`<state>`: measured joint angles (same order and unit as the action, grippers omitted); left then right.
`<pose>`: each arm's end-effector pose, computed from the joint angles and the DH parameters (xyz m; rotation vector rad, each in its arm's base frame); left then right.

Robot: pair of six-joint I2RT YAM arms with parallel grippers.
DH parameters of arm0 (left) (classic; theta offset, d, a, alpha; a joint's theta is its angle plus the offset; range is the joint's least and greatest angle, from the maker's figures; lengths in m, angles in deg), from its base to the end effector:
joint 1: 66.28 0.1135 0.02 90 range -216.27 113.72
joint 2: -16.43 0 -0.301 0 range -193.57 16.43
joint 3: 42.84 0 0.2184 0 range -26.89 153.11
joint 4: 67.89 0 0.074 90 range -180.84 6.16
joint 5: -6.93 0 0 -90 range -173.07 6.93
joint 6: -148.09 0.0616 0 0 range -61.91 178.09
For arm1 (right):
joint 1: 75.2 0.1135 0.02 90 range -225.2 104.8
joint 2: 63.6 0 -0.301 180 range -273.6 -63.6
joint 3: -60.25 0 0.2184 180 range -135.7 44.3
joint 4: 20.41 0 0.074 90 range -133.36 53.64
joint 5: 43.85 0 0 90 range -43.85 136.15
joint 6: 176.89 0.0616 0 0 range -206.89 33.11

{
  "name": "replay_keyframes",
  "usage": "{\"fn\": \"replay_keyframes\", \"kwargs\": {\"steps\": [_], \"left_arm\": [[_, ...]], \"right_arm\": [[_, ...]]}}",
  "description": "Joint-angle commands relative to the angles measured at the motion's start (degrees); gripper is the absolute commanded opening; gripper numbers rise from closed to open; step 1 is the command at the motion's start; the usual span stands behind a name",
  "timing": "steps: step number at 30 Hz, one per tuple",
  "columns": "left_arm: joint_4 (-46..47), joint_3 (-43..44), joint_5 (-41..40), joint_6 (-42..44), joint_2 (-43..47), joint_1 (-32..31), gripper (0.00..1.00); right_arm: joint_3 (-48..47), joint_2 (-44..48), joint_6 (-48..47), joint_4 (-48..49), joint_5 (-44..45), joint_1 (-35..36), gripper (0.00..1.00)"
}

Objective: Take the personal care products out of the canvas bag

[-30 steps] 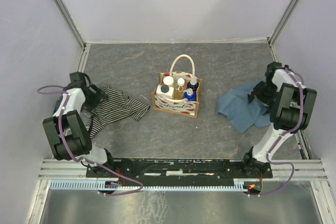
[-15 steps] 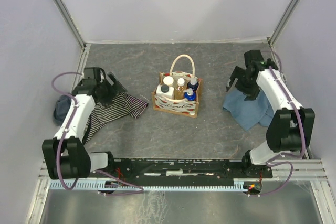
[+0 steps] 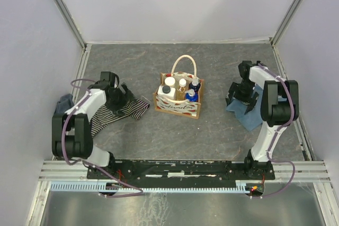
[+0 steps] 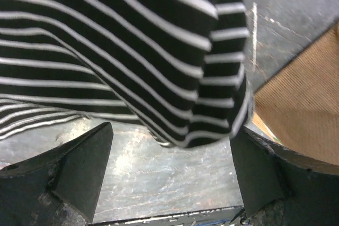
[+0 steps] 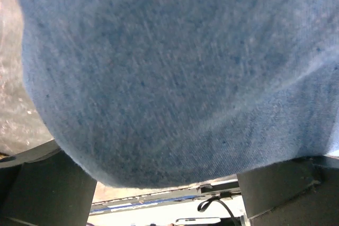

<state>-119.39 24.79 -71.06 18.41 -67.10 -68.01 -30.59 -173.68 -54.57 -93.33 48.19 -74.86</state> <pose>0.2472 -0.0203 0.2288 -0.8572 2.6747 -0.4747 0.3244 -0.0003 0.1888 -0.8570 -2.9944 0.0697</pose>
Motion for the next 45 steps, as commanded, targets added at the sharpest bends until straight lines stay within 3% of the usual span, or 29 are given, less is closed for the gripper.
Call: {"fn": "replay_keyframes", "kwargs": {"steps": [1, 7, 14, 22, 24, 27, 31, 34, 37, 40, 45], "left_arm": [[0.42, 4.24, -4.10, 0.19, -5.00, 0.66, 0.97], [2.64, 6.12, -7.73, -1.40, -10.24, 5.76, 0.97], [2.35, 18.61, -7.61, -2.39, -22.47, 6.22, 0.96], [4.17, 32.76, -3.26, -1.20, -31.00, 4.85, 0.92], [3.06, 36.55, -3.30, 0.40, -32.22, 4.74, 0.87], [-1.84, 38.53, -9.55, 2.36, -29.90, 3.27, 0.87], [-3.12, 31.77, -14.70, 2.62, -21.83, 2.78, 0.89], [-4.86, 27.72, -16.77, 2.65, -18.80, 3.13, 0.91], [-4.74, 24.74, -15.77, 2.49, -18.72, 3.68, 0.91], [-3.90, 23.80, -14.14, 1.82, -21.03, 4.65, 0.92], [-4.61, 29.98, -14.99, -0.27, -28.36, 6.85, 0.92]], "right_arm": [[-5.62, -2.36, 1.02, 0.11, 1.80, -3.88, 1.00], [-13.88, -8.32, 1.31, 0.49, 3.47, -5.78, 1.00], [-29.01, -18.57, 1.24, -0.19, 2.69, -5.55, 1.00], [-40.20, -24.14, -1.25, 2.05, 1.20, -4.63, 1.00], [-43.25, -24.49, -2.48, -0.14, 1.67, -4.44, 1.00], [-39.91, -19.13, -3.49, -0.59, 3.68, -3.22, 1.00], [-24.22, -6.18, -3.53, 3.84, 4.85, -2.59, 1.00], [-18.68, -1.09, -3.36, 0.99, 7.31, -2.55, 1.00], [-15.89, -0.92, -3.14, -1.03, 10.96, -3.15, 1.00], [-16.06, -4.03, -2.70, -0.58, 8.19, -5.67, 1.00], [-24.92, -13.86, -1.20, -1.37, 4.79, -9.41, 1.00]]}}
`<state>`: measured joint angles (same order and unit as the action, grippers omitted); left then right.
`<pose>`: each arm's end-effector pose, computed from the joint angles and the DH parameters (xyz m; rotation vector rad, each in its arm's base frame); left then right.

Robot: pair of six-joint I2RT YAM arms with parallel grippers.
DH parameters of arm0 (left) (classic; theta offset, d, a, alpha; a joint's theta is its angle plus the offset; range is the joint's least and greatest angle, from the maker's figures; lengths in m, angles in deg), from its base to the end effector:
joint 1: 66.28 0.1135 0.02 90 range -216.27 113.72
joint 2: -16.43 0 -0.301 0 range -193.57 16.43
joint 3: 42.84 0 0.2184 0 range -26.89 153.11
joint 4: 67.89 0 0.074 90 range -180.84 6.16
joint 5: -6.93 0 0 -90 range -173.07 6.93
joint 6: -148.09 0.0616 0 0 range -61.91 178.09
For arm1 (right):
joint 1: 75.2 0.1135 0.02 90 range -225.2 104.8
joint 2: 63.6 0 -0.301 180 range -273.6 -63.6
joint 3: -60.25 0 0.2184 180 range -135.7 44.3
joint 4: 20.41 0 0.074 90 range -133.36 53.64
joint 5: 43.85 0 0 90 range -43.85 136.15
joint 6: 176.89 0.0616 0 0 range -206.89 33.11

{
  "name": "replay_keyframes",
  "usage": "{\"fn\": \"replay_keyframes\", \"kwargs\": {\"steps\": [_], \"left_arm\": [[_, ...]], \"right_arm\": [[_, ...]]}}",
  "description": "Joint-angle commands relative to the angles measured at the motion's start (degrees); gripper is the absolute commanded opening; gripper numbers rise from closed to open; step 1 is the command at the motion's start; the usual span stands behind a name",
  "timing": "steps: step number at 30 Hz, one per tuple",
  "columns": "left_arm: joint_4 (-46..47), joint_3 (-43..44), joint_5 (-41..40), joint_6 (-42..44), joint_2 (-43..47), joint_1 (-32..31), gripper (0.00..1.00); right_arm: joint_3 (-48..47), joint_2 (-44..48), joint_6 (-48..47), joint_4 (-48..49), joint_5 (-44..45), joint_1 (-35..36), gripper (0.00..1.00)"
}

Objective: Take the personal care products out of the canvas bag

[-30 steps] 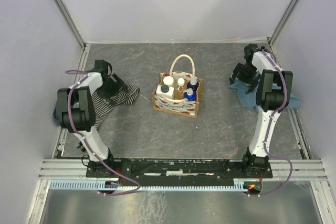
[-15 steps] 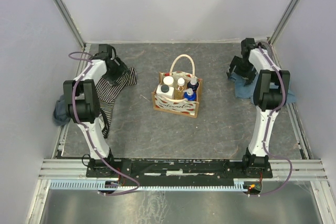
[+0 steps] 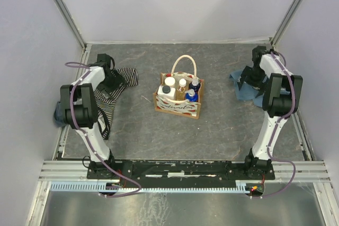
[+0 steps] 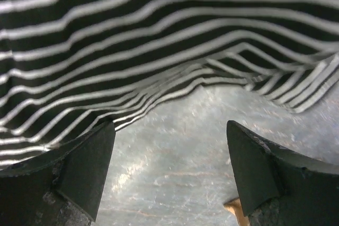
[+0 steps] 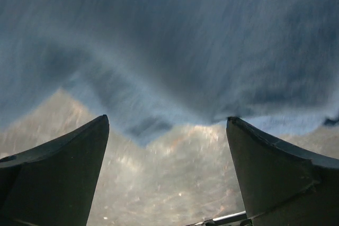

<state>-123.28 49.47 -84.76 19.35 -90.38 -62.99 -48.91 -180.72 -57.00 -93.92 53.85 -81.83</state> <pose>0.3644 0.0228 0.2196 -1.0096 2.6076 -0.1117 0.3900 -0.0536 0.2176 0.9432 2.8112 -0.1509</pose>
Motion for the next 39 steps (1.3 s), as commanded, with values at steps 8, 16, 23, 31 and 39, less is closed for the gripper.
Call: {"fn": "replay_keyframes", "kwargs": {"steps": [8, 16, 23, 31, 39], "left_arm": [[-4.81, 17.64, -3.86, -4.06, -13.98, 10.60, 0.93], [-4.31, 20.71, -12.80, -3.85, -5.28, 6.98, 0.92], [-4.59, 18.22, -4.74, -2.31, 7.68, -5.16, 0.91], [1.57, 2.65, 4.08, -2.94, 24.96, -15.49, 0.89], [3.19, -2.44, 9.28, -3.80, 32.93, -21.08, 0.89]], "right_arm": [[-25.60, -19.17, 5.18, -6.18, 4.50, -8.50, 1.00], [-32.13, -12.70, 4.52, -4.31, 4.02, -5.14, 1.00], [-22.62, 7.39, -5.03, -2.50, -7.12, 15.03, 1.00], [-5.85, 21.05, -10.48, 7.14, -19.37, 30.36, 1.00], [-7.10, 17.50, -11.35, 6.10, -18.74, 34.36, 0.78]]}}
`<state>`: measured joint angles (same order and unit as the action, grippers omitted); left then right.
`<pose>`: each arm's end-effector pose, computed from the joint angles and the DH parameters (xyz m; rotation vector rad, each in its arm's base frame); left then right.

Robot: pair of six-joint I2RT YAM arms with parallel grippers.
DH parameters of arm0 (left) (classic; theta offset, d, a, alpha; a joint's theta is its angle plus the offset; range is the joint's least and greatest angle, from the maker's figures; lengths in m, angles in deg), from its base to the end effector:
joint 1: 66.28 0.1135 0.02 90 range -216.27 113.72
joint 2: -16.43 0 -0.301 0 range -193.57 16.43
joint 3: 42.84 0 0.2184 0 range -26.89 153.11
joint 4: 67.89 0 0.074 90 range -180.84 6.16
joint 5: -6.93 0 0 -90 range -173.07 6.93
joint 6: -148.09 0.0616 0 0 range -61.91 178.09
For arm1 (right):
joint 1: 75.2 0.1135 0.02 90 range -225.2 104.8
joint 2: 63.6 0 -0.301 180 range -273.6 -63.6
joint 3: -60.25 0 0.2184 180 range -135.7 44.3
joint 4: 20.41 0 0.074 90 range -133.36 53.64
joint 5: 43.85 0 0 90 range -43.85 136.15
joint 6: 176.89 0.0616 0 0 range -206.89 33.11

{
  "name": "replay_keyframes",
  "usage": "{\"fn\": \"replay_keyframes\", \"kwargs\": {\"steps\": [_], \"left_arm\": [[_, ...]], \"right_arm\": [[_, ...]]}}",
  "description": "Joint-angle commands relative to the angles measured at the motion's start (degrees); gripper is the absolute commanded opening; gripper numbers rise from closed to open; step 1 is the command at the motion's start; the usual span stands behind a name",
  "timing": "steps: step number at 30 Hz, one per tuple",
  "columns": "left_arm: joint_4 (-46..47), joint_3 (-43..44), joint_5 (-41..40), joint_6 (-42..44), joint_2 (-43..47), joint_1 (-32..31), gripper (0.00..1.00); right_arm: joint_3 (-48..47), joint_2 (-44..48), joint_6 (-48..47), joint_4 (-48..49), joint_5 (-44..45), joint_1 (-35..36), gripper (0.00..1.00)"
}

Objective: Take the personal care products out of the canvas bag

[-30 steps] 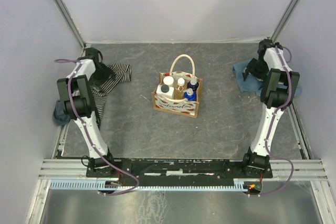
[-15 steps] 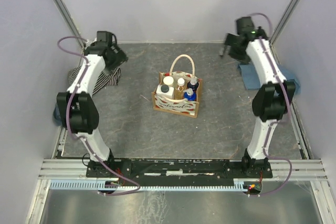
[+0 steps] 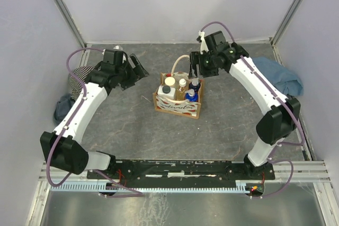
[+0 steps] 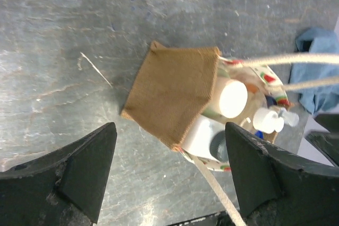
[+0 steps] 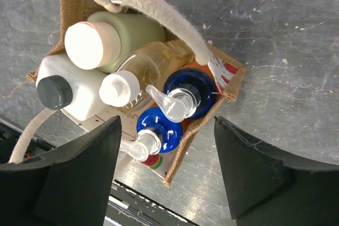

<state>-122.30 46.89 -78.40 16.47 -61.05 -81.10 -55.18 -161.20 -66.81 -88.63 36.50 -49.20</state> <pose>0.2583 -0.0735 0.3628 -0.5093 2.3233 -0.5842 0.3133 0.1643 0.3749 -0.2061 2.5068 0.5496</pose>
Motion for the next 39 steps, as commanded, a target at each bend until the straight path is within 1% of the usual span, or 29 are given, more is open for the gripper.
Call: {"fn": "replay_keyframes", "kwargs": {"steps": [1, 4, 7, 13, 19, 24, 28, 32, 36, 39], "left_arm": [[1.64, 0.03, 2.37, -1.14, 4.17, -3.86, 0.89], [1.39, -1.44, 1.57, -1.53, 5.64, -6.73, 0.89], [0.92, -3.18, 1.68, -1.58, 6.03, -8.02, 0.89], [0.65, -5.91, 2.01, -1.62, 7.14, -8.46, 0.89], [0.58, -8.11, 2.60, -1.70, 7.73, -8.53, 0.89], [0.27, -9.41, 3.07, -1.67, 8.39, -8.49, 0.89], [-0.13, -10.17, 2.76, -1.44, 8.96, -8.59, 0.89], [0.00, -10.62, 3.43, -1.60, 8.68, -8.64, 0.89], [0.63, -11.17, 4.00, -1.95, 8.56, -8.56, 0.89], [0.75, -11.35, 4.12, -1.90, 8.56, -8.60, 0.89]], "right_arm": [[-0.86, -2.80, -1.94, 0.67, -1.22, 2.34, 0.77], [-0.83, -4.88, -2.61, 0.45, 0.60, 4.08, 0.77], [-0.22, -6.57, -2.83, 0.42, 2.48, 4.84, 0.77], [4.34, -7.11, -2.65, 1.44, 8.38, 4.94, 0.77], [8.07, -7.82, -1.99, 2.85, 11.34, 4.81, 0.77], [10.32, -8.09, -0.82, 3.90, 11.52, 3.91, 0.76], [13.47, -3.72, -0.20, 6.56, 10.93, 3.39, 0.77], [14.34, -0.95, -1.18, 6.25, 11.84, 2.99, 0.77], [14.38, -2.20, -1.96, 5.25, 12.46, 2.83, 0.77], [14.39, -3.77, -2.10, 5.42, 12.65, 2.75, 0.74]]}}
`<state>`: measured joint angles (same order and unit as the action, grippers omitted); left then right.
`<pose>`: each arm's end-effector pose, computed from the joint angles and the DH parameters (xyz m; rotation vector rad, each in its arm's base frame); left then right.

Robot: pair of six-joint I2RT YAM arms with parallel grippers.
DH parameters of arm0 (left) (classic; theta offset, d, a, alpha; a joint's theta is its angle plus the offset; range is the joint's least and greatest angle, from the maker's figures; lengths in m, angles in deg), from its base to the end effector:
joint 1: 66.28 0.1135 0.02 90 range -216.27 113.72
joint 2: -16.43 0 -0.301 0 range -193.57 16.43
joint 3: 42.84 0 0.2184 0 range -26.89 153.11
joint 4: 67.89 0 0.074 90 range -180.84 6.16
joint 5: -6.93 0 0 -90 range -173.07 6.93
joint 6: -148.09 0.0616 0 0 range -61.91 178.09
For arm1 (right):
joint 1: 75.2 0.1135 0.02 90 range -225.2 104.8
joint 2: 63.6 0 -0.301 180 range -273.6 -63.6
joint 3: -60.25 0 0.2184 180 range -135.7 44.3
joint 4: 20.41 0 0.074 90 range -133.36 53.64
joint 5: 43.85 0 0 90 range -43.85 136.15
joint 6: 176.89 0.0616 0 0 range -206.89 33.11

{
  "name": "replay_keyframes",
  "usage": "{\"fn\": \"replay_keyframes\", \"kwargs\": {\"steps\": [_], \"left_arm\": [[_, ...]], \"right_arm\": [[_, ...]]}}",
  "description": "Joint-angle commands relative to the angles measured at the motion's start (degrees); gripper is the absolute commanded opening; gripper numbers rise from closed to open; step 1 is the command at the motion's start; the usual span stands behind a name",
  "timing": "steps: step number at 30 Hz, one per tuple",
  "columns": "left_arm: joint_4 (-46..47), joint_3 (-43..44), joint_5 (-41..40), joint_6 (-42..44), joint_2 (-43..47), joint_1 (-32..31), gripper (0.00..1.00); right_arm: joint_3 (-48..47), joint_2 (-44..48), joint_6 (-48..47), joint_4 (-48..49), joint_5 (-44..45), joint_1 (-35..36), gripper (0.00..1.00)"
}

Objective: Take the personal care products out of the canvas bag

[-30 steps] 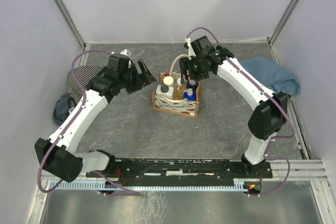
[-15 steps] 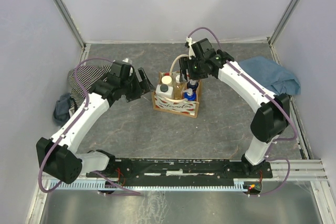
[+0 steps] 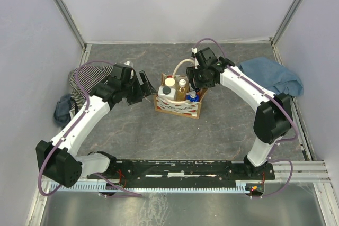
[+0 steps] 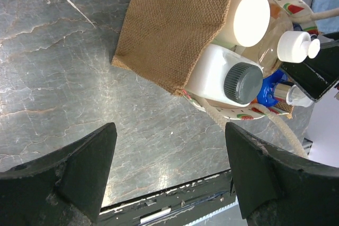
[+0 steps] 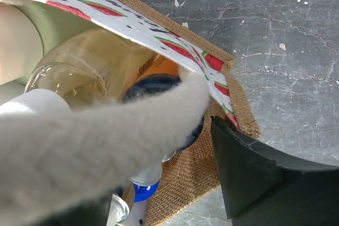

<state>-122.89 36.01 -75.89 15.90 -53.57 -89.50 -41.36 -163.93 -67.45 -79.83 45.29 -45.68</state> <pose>0.2051 -0.0964 0.3325 -0.3469 2.4561 -0.6702 0.3162 0.1801 0.2993 -0.2360 2.6118 0.3281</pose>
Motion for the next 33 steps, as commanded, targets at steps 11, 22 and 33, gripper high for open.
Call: {"fn": "replay_keyframes", "kwargs": {"steps": [11, 22, 33], "left_arm": [[1.34, -1.11, 2.10, -1.39, 0.57, -0.18, 0.89], [1.36, -1.20, 2.12, -1.29, 0.27, -0.19, 0.89], [2.05, -2.63, 2.57, -1.57, 0.66, -0.23, 0.89]], "right_arm": [[-3.23, -7.33, -3.01, -4.16, 7.17, -0.31, 0.62], [-13.88, -0.89, -4.55, -8.46, 10.00, 2.27, 0.24], [-26.37, 1.88, -4.94, -13.89, 8.47, 2.57, 0.23]]}}
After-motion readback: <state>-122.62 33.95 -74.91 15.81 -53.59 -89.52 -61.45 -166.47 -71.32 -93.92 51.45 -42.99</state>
